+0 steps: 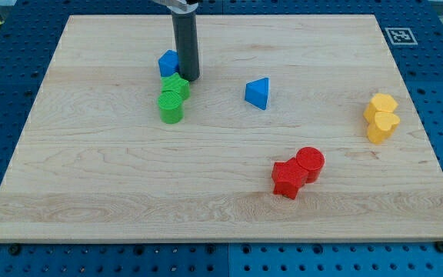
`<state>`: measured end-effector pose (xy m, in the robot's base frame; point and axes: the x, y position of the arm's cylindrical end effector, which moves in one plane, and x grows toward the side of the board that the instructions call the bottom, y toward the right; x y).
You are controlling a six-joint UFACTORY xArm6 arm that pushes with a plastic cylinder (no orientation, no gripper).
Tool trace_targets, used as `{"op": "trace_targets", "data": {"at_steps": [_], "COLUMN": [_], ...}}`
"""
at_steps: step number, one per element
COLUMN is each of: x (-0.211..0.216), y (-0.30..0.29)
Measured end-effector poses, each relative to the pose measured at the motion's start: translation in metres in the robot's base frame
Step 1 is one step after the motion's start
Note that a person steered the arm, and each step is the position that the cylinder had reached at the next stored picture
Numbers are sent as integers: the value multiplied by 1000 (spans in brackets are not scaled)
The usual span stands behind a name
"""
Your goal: Push the blue triangle diagonal to the hexagon
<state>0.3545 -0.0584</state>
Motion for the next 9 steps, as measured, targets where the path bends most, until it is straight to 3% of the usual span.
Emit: {"op": "trace_targets", "data": {"at_steps": [3,5,6,9], "x": [72,84,74,-17], "y": [70,126,128,116]}}
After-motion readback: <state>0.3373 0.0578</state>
